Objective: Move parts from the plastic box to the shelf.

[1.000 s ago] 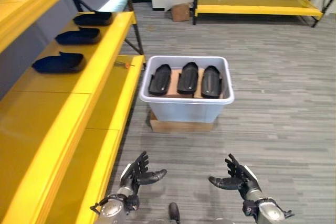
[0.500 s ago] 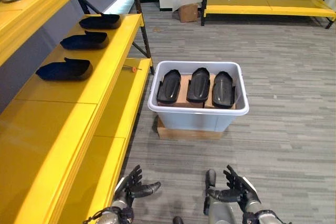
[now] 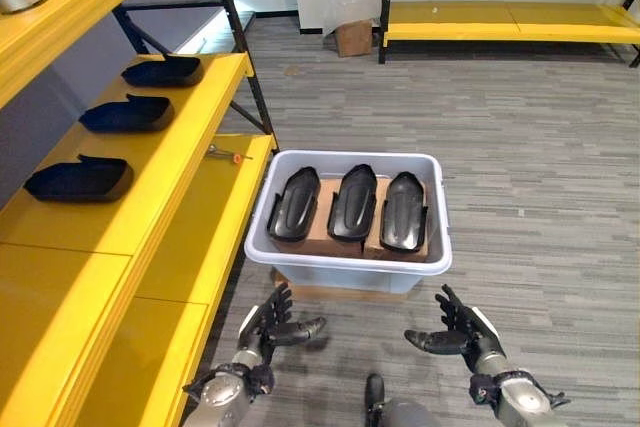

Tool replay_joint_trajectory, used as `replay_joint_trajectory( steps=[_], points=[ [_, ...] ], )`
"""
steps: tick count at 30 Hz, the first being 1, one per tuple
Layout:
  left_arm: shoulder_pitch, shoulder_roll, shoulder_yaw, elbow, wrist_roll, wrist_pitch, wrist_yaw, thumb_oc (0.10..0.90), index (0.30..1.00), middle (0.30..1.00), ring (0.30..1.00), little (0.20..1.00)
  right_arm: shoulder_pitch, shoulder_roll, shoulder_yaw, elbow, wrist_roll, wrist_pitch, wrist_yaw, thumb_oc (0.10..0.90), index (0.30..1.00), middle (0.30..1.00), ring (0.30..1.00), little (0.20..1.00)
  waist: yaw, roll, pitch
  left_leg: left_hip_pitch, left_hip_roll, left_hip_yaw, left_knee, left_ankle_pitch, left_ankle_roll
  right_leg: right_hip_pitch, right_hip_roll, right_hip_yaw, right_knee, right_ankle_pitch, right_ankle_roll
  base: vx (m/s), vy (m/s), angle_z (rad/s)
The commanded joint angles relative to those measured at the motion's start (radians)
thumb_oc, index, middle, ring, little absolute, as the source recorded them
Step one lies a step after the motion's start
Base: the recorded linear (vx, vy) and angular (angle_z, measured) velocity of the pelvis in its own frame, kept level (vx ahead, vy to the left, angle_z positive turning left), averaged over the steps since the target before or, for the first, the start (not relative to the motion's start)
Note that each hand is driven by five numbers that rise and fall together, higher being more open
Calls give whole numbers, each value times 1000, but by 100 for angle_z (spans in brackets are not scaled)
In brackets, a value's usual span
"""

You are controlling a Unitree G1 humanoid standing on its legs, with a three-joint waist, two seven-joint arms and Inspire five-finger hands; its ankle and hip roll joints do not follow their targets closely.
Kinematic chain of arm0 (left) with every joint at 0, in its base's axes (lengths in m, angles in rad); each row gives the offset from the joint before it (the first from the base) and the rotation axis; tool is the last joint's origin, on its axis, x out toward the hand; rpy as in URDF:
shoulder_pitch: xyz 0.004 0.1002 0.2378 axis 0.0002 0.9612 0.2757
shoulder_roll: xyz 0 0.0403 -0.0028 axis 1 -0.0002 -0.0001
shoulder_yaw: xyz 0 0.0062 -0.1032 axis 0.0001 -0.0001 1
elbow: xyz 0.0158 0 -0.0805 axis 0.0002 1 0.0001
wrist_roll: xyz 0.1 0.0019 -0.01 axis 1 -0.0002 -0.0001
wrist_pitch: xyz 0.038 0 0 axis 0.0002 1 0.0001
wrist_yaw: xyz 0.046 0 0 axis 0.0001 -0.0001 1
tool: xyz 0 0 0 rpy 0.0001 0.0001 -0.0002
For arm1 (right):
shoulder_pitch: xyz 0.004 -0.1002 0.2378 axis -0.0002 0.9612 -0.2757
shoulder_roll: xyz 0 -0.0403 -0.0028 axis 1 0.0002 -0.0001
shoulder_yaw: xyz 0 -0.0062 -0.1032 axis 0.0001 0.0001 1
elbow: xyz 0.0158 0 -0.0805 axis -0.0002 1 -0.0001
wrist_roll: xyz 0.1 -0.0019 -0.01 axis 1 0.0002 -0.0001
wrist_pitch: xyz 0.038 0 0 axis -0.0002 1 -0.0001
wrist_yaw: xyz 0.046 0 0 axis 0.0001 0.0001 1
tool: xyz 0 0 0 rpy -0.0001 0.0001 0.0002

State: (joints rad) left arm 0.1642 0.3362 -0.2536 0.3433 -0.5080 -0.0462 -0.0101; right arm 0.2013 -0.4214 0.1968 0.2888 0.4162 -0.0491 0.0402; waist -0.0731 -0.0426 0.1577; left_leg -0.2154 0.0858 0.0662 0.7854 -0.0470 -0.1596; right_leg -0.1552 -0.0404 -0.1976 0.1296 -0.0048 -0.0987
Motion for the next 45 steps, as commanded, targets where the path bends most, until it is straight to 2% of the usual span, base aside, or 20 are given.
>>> replay_joint_trajectory(
  steps=[1,2,3,4,6,7,11,15,26,29,31,32,33,35,36,37,39,41,42,45],
  points=[
    [15,45,9,-94,-47,-70,-1,900,1000,1000,1000,1000,-18,-33,-2,-77,37,-81,-14,900,1000,1000,1000,1000,21,-22,19,18,59,125,-252,42,75,63,-59,9,-14,-3,134,120,20,-7],
    [30,46,13,-96,-47,-67,-1,900,1000,1000,1000,1000,-13,-31,-2,-77,36,-80,-13,900,1000,1000,1000,1000,28,-26,17,19,63,121,-297,33,87,77,-56,18,-24,-8,136,208,77,-17],
    [38,46,18,-90,-38,-67,4,900,1000,1000,1000,1000,-9,-28,2,-68,28,-86,-14,900,1000,1000,1000,1000,36,-22,12,13,94,98,-442,63,86,87,-51,32,-31,-20,145,200,85,-33],
    [44,46,22,-90,-37,-65,4,900,1000,1000,1000,1000,-4,-29,-1,-67,28,-83,-14,900,1000,1000,1000,1000,37,-21,10,22,104,88,-475,70,87,91,-52,36,-31,-21,147,206,124,-20],
    [53,47,29,-92,-23,-61,2,900,1000,1000,1000,1000,22,-35,-11,-66,29,-81,-7,900,1000,1000,1000,1000,31,1,1,66,171,114,-672,173,54,121,-50,39,-39,-39,159,239,166,-49],
    [55,42,36,-91,-28,-60,-5,900,1000,1000,1000,1000,28,-29,-16,-69,34,-77,0,900,1000,1000,1000,1000,24,5,-2,100,168,140,-681,149,57,131,-52,38,-37,-48,160,170,130,-46],
    [48,48,29,-92,-15,-62,-14,900,1000,1000,1000,1000,38,-23,-24,-63,26,-72,9,900,1000,1000,1000,1000,18,20,-34,135,128,127,-753,144,58,139,-66,42,-62,-29,175,157,133,-2],
    [42,69,35,-98,2,-65,-17,900,1000,1000,1000,1000,43,-9,-19,-41,1,-62,20,900,1000,1000,1000,1000,19,19,-55,159,81,156,-744,104,76,161,-112,44,-75,-15,200,147,167,18],
    [56,82,43,-105,10,-61,-18,900,1000,1000,1000,1000,28,13,0,-45,-6,-58,29,900,1000,1000,1000,1000,25,22,-71,179,14,165,-749,45,120,156,-166,48,-62,10,244,60,101,1],
    [56,88,33,-116,12,-56,-21,900,1000,1000,1000,1000,7,21,21,-54,-21,-59,31,900,1000,1000,1000,1000,27,30,-49,187,-20,153,-747,14,163,78,-190,74,104,45,276,27,166,-5],
    [56,88,34,-116,12,-56,-21,900,1000,1000,1000,1000,6,21,21,-54,-21,-59,31,900,1000,1000,1000,1000,28,29,-51,186,-21,155,-747,14,164,73,-191,77,108,44,276,-27,51,-14],
    [51,98,33,-119,16,-56,-18,900,1000,1000,1000,1000,-10,21,29,-69,-17,-64,30,900,1000,1000,1000,1000,20,35,-22,180,-26,144,-735,11,175,26,-190,98,203,87,287,-45,72,-9],
    [48,103,31,-123,18,-56,-23,900,1000,1000,1000,1000,-12,23,31,-81,-15,-67,31,900,1000,1000,1000,1000,18,39,-18,177,-27,139,-734,10,176,11,-188,106,225,90,288,7,50,-9],
    [46,107,26,-112,21,-57,-35,900,1000,1000,1000,1000,-39,20,37,-105,-17,-78,24,900,1000,1000,1000,1000,32,45,-21,189,-23,150,-750,-2,164,4,-288,56,115,123,278,98,-138,-2],
    [58,107,32,-112,11,-58,-36,900,1000,1000,1000,1000,-52,14,35,-124,-26,-88,20,900,1000,1000,1000,1000,42,43,-16,199,-3,156,-751,-7,144,-5,-355,20,24,174,284,113,-271,2],
    [69,105,37,-116,7,-58,-33,900,1000,1000,1000,1000,-62,10,31,-132,-41,-91,12,900,1000,1000,1000,1000,43,38,-10,211,8,156,-747,-13,135,-7,-378,14,-16,206,295,95,-216,-5],
    [81,104,44,-116,8,-58,-33,900,1000,1000,1000,1000,-67,5,25,-147,-51,-94,8,900,1000,1000,1000,1000,39,29,-2,221,14,152,-737,-21,129,0,-377,24,-29,220,307,78,-148,-27],
    [95,106,50,-114,12,-54,-39,900,1000,1000,1000,1000,-64,4,15,-179,-47,-98,11,900,1000,1000,1000,1000,39,15,-6,232,21,157,-738,-23,119,10,-362,19,-41,190,312,96,-184,-5],
    [96,94,45,-106,28,-55,-55,900,1000,1000,1000,1000,-82,-11,10,-199,-72,-109,6,900,1000,1000,1000,1000,44,1,-16,235,39,155,-746,-14,99,29,-354,-10,-67,192,319,75,-230,27],
    [100,88,41,-113,23,-56,-65,900,1000,1000,1000,1000,-109,-43,-6,-246,-107,-126,-12,900,1000,1000,1000,1000,43,10,-15,210,70,139,-748,9,77,35,-329,-38,-84,177,313,17,-205,40]
  ],
)
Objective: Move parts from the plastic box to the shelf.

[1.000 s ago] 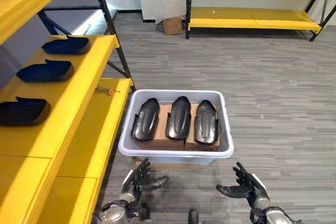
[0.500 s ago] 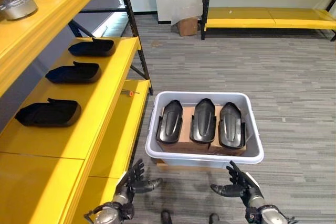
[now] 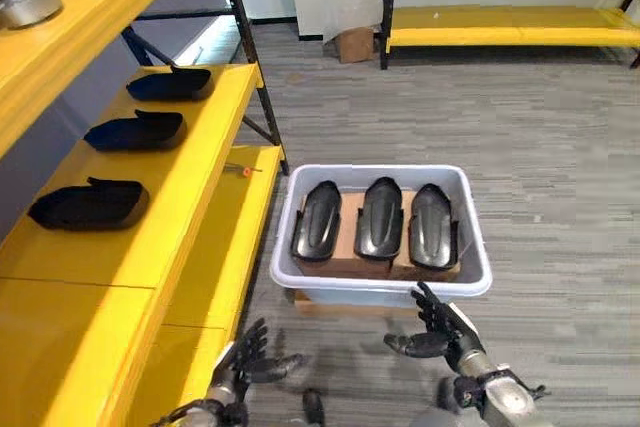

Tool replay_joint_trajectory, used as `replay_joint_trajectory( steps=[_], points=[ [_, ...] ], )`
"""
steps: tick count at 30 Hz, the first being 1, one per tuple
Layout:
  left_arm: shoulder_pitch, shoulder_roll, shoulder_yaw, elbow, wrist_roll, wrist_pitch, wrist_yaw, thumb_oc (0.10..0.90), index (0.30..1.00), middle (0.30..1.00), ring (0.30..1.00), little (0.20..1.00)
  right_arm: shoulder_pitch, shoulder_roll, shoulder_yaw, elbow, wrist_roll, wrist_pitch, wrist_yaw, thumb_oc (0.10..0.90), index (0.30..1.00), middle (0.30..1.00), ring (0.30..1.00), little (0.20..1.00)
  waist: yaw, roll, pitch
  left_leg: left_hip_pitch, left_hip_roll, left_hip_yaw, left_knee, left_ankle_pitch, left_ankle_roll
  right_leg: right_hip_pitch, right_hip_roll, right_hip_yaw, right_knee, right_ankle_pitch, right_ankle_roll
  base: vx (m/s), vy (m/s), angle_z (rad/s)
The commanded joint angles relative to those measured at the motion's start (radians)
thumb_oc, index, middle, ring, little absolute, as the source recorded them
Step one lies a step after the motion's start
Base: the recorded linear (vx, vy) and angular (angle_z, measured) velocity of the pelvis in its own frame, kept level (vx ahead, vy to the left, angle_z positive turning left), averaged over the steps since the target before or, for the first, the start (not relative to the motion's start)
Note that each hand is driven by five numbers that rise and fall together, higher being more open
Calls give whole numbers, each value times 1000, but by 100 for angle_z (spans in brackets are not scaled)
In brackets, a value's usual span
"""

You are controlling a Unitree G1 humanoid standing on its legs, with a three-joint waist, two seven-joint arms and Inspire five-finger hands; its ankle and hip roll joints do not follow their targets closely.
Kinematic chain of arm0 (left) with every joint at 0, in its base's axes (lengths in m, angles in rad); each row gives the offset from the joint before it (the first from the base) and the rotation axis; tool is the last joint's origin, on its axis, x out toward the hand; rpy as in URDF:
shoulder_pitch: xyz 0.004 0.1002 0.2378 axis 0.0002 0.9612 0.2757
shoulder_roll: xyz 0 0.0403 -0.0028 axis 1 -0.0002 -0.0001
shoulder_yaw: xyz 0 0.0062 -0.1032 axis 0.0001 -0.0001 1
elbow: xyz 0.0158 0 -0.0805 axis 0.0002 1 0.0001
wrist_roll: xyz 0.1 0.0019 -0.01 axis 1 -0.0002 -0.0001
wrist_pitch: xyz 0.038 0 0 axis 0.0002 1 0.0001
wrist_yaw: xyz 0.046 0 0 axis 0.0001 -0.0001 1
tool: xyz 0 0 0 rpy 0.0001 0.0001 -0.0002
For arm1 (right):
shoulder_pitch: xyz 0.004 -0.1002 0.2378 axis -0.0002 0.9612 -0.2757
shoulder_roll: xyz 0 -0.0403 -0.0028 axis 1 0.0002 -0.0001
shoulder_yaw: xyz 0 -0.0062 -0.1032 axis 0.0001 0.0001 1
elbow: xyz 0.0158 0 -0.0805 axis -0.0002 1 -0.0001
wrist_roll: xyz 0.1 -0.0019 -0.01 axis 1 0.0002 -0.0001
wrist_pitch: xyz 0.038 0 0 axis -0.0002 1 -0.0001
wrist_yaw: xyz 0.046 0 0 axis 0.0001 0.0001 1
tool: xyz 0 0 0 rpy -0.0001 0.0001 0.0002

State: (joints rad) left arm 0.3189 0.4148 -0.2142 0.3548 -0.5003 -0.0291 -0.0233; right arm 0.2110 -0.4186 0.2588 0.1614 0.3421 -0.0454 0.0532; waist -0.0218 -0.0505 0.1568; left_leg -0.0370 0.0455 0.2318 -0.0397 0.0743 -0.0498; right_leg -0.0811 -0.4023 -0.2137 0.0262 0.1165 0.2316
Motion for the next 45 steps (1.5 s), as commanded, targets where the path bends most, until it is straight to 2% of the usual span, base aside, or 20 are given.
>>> replay_joint_trajectory(
  steps=[1,2,3,6,8,10,12,14,19,24,26,33,45],
  points=[
    [-51,8,2,-125,17,-75,-55,900,1000,1000,1000,1000,-144,-70,-75,-146,-65,-143,-36,900,1000,1000,1000,1000,-2,22,-11,22,127,-25,75,-101,-43,-37,41,-38,16,42,-20,-88,-288,27],
    [-63,8,-16,-125,13,-78,-67,900,1000,1000,1000,1000,-232,-124,-79,-186,-161,-168,-88,900,1000,1000,1000,1000,7,45,17,-17,179,-28,71,-65,-72,-45,71,-67,2,16,-34,-96,-291,-2],
    [-65,7,-16,-124,13,-78,-67,900,1000,1000,1000,1000,-235,-124,-79,-186,-161,-167,-89,900,1000,1000,1000,1000,5,46,16,-21,180,-30,70,-61,-73,-48,72,-68,1,19,-36,-132,-256,-11],
    [-90,4,-28,-125,7,-81,-56,900,1000,1000,1000,1000,-346,-176,-84,-228,-301,-162,-164,900,1000,1000,1000,1000,13,64,48,-56,212,-20,49,-22,-89,-90,92,-76,-1,15,-41,-121,-126,-13],
    [-106,3,-36,-134,4,-85,-48,900,1000,1000,1000,1000,-416,-197,-90,-262,-346,-163,-204,900,1000,1000,1000,1000,18,73,73,-81,230,-14,43,-3,-96,-131,104,-68,19,7,-47,-128,-120,-18],
    [-120,4,-40,-134,10,-89,-35,900,1000,1000,1000,1000,-499,-238,-108,-310,-463,-159,-262,900,1000,1000,1000,1000,21,82,101,-98,244,-8,33,10,-102,-176,114,-59,48,-4,-51,-71,-85,-14],
    [-137,10,-49,-146,9,-94,-26,900,1000,1000,1000,1000,-615,-245,-96,-268,-568,-126,-330,900,1000,1000,1000,1000,29,88,124,-122,249,-3,32,17,-101,-227,120,-43,76,-7,-56,-43,-41,-14],
    [-149,14,-52,-163,5,-94,-18,900,1000,1000,1000,1000,-667,-247,-91,-251,-606,-107,-359,900,1000,1000,1000,1000,33,87,138,-136,250,-4,33,17,-99,-252,121,-38,89,-7,-56,4,-32,2],
    [-156,27,-47,-175,5,-100,-12,900,1000,1000,1000,1000,-738,-271,-83,-179,-653,-83,-395,900,1000,1000,1000,1000,45,95,154,-166,239,-19,48,8,-95,-277,110,-29,107,-7,-56,2,-2,5],
    [-170,45,-34,-197,-5,-108,3,900,1000,1000,1000,1000,-833,-315,-67,-66,-741,-31,-434,900,1000,1000,1000,1000,62,106,180,-200,222,-35,65,3,-90,-298,92,-28,112,3,-57,-7,16,6],
    [-173,48,-35,-199,-4,-112,3,900,1000,1000,1000,1000,-847,-339,-68,-30,-785,-14,-445,900,1000,1000,1000,1000,67,112,193,-211,213,-42,73,-6,-89,-304,88,-29,118,-1,-56,11,15,12],
    [-172,51,-17,-222,-22,-115,11,900,1000,1000,1000,1000,-860,-375,-70,15,-807,6,-448,900,1000,1000,1000,1000,72,116,218,-242,201,-56,86,-7,-87,-316,80,-33,115,8,-57,-13,2,6],
    [-193,52,-26,-222,-21,-116,33,900,1000,1000,1000,1000,-808,-288,-56,5,-782,5,-444,900,1000,1000,1000,1000,69,108,255,-278,195,-61,109,-12,-85,-339,74,-31,112,22,-58,-5,1,0]
  ],
)
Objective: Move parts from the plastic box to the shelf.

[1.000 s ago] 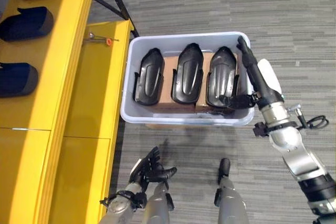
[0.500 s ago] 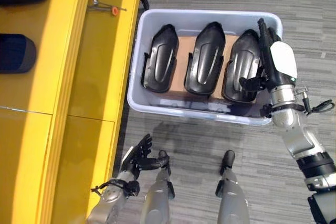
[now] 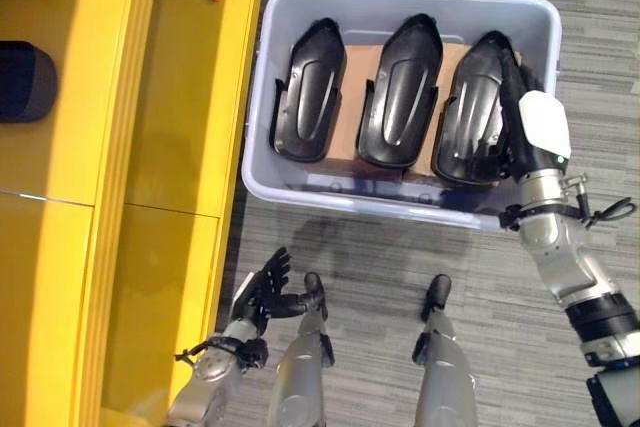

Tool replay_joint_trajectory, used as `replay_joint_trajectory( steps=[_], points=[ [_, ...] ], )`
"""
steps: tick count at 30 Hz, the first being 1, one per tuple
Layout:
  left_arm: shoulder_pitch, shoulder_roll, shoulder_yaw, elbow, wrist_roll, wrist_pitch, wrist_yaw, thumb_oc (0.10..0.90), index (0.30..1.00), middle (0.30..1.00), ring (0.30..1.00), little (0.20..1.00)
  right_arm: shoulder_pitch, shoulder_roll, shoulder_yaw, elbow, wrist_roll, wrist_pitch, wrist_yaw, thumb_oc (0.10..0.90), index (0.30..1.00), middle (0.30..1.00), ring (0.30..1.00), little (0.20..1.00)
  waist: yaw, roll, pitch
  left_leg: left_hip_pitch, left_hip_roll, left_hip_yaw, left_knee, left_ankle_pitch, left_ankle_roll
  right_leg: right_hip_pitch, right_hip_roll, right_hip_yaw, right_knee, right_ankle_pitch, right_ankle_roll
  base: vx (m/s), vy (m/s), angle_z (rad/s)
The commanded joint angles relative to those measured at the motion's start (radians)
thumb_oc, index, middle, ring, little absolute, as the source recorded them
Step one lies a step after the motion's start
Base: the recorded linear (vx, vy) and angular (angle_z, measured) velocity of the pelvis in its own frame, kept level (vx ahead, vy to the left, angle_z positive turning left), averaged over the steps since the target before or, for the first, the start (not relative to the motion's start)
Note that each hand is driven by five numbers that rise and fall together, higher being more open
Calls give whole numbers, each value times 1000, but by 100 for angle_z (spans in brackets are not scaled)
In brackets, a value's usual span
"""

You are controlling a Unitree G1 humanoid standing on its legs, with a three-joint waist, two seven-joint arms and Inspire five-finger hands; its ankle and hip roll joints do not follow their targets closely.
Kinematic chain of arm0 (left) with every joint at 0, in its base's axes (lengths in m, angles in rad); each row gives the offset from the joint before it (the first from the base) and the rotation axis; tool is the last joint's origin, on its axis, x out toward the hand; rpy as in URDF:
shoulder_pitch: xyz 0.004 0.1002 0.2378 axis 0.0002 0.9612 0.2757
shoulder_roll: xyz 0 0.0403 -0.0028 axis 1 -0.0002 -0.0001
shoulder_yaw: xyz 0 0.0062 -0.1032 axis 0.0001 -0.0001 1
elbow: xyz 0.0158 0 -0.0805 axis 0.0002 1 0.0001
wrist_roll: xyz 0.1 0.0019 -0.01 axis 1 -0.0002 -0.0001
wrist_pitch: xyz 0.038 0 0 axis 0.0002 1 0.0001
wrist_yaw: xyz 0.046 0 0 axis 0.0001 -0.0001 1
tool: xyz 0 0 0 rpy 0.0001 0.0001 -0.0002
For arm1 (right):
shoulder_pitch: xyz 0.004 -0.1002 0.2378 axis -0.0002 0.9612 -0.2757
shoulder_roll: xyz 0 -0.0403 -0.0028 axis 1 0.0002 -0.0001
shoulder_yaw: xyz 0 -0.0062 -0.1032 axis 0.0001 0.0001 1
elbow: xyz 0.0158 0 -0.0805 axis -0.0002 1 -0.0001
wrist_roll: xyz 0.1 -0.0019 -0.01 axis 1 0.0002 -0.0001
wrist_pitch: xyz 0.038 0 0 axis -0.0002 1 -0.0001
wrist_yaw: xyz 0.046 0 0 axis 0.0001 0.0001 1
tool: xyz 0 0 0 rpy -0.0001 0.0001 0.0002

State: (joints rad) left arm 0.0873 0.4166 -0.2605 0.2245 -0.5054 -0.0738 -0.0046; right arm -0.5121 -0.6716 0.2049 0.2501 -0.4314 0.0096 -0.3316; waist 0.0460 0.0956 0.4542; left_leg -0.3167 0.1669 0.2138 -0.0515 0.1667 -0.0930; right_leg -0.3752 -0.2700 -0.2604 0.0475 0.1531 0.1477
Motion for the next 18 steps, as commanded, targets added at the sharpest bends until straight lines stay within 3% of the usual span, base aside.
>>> replay_joint_trajectory(
  steps=[1,18],
  points=[
    [38,51,19,-95,-19,-70,15,900,1000,1000,1000,1000,-81,-27,3,-95,-9,-52,-56,900,1000,1000,1000,1000,1,-39,-40,-1,73,-42,123,-106,-42,-47,-59,16,91,-14,26,0,0,0],
    [42,57,29,-108,-16,-71,49,900,1000,1000,1000,1000,-45,20,53,-274,-23,-80,-25,900,1000,1000,1000,1000,-7,-69,-21,-24,71,-47,150,-117,-43,-42,-64,9,78,-1,28,-2,1,1]
  ],
)
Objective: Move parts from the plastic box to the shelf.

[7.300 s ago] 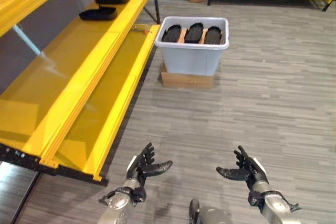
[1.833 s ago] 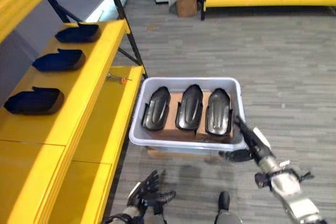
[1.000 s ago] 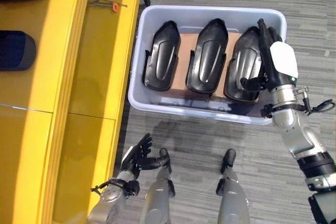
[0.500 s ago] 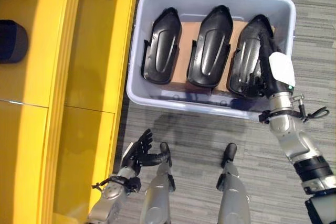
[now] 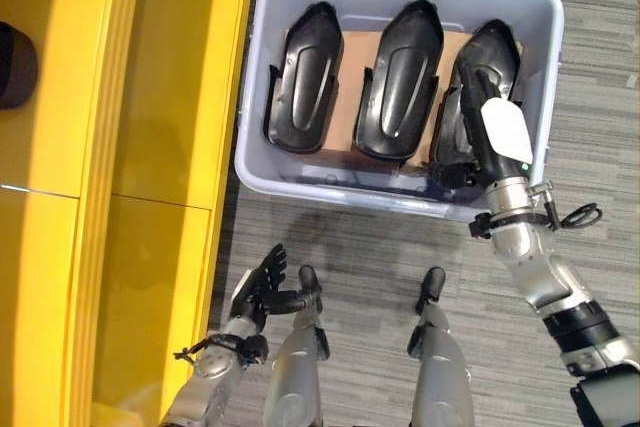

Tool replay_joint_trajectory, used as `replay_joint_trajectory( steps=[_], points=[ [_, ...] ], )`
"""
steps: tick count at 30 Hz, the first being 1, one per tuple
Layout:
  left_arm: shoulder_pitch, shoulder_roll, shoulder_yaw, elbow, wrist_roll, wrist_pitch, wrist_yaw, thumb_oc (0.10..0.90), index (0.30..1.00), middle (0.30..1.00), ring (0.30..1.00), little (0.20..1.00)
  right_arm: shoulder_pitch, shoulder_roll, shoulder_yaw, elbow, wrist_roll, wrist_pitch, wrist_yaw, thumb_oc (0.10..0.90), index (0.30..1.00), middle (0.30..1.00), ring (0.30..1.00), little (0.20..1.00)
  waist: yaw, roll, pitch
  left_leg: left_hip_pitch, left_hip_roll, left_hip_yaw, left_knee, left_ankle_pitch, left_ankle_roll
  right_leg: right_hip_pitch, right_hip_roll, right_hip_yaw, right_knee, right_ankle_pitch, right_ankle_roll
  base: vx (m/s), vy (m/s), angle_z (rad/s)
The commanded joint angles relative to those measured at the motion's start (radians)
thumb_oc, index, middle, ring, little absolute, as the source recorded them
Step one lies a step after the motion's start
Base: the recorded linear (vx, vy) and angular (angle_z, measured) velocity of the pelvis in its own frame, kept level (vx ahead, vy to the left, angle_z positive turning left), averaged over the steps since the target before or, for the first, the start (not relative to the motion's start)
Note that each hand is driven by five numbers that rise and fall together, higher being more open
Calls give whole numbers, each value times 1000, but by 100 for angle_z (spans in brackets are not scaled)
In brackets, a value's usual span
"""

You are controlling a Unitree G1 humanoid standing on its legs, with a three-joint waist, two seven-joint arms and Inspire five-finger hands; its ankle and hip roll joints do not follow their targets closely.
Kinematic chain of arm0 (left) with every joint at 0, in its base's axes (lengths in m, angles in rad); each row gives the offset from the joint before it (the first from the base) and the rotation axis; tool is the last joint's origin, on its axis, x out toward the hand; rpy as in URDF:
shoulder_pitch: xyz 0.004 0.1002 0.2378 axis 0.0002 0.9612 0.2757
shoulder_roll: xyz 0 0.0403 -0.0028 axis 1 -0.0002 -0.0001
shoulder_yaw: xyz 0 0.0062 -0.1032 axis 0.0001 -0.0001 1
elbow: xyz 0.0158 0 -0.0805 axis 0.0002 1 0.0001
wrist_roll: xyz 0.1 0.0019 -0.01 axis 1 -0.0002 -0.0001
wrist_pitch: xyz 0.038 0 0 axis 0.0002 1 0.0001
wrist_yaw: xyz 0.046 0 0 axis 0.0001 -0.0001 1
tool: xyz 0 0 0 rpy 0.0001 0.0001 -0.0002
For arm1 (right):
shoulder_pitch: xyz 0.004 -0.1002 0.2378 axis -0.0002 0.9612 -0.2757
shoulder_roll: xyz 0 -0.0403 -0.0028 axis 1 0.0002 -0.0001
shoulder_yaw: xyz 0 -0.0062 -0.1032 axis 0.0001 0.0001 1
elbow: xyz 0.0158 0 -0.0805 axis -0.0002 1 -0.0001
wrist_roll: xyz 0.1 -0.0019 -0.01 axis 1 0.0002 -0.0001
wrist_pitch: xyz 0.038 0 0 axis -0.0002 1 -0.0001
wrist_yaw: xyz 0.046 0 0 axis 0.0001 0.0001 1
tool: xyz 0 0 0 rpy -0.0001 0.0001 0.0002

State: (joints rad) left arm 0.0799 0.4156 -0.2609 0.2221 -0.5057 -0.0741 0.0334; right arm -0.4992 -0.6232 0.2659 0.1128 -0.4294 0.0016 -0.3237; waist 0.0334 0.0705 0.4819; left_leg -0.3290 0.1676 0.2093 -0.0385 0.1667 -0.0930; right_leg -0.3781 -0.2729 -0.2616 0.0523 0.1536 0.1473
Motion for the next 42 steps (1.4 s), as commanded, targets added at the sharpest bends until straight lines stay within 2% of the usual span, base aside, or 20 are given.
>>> replay_joint_trajectory(
  steps=[1,7,12,20,24,34,42],
  points=[
    [49,58,30,-104,-16,-71,13,900,1000,1000,1000,1000,-55,-27,-8,-145,-24,-73,-33,900,1000,1000,1000,1000,5,-46,-48,-13,70,-43,138,-117,-43,-38,-61,9,72,-2,28,0,0,0],
    [47,63,28,-108,-18,-73,20,900,1000,1000,1000,1000,-63,-27,14,-98,-49,-54,-40,900,1000,1000,1000,1000,8,-50,-44,-21,73,-45,140,-115,-45,-42,-57,11,70,1,27,0,0,0],
    [44,65,29,-110,-9,-80,17,900,1000,1000,1000,1000,-74,-41,35,-16,-148,-17,-48,900,1000,1000,1000,1000,10,-47,-34,-30,77,-46,144,-113,-47,-54,-54,10,75,0,28,0,0,0],
    [39,71,26,-113,-5,-87,21,900,1000,1000,1000,1000,-89,-42,58,38,-207,1,-60,900,1000,1000,1000,1000,11,-42,-20,-44,80,-45,147,-111,-49,-71,-51,16,79,0,28,0,0,0],
    [31,76,27,-117,-2,-92,23,900,1000,1000,1000,1000,-120,-70,84,57,-287,21,-63,900,1000,1000,1000,1000,12,-32,-10,-57,79,-44,150,-110,-51,-87,-53,21,84,0,28,0,0,0],
    [13,71,15,-113,-4,-100,32,900,1000,1000,1000,1000,-165,-75,91,131,-308,45,-112,900,1000,1000,1000,1000,11,-13,10,-95,76,-44,167,-114,-49,-135,-55,32,104,0,27,-1,-3,-2],
    [-11,62,6,-105,-6,-110,49,900,1000,1000,1000,1000,-212,-63,90,218,-326,90,-154,900,1000,1000,1000,1000,7,17,33,-160,72,-43,197,-119,-49,-213,-68,51,141,-3,26,-1,0,0]
  ],
)
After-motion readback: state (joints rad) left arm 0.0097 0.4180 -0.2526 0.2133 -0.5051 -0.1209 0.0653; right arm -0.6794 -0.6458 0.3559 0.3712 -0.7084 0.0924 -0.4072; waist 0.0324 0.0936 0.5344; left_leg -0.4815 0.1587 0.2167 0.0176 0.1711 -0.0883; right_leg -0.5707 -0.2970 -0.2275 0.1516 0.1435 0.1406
